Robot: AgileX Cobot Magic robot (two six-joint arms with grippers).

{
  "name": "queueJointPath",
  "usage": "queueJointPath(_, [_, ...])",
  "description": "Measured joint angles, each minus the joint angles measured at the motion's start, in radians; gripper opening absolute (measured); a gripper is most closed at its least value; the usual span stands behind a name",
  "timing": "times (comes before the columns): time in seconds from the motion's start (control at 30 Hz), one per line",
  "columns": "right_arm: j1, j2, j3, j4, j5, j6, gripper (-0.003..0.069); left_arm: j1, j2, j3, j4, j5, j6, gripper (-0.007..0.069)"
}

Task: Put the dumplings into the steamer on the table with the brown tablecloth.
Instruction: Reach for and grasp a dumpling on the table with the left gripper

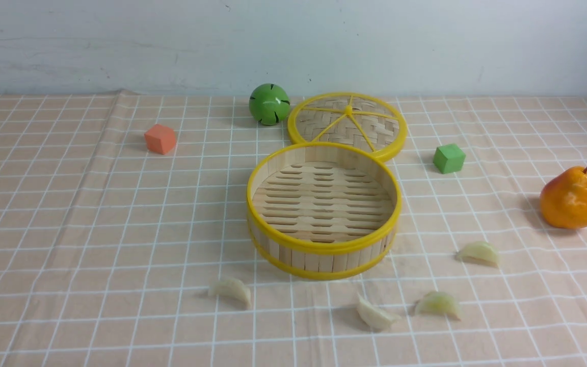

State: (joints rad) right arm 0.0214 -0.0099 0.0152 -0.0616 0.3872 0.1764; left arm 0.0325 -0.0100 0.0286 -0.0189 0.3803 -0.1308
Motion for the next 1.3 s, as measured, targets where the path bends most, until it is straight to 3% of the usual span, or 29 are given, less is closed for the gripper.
queueJointPath(1.3, [0.0,0.0,0.0,-0.039,0.0,0.001,0.0239,0.0,0.0,0.0,0.0,0.004,0.0,0.0238])
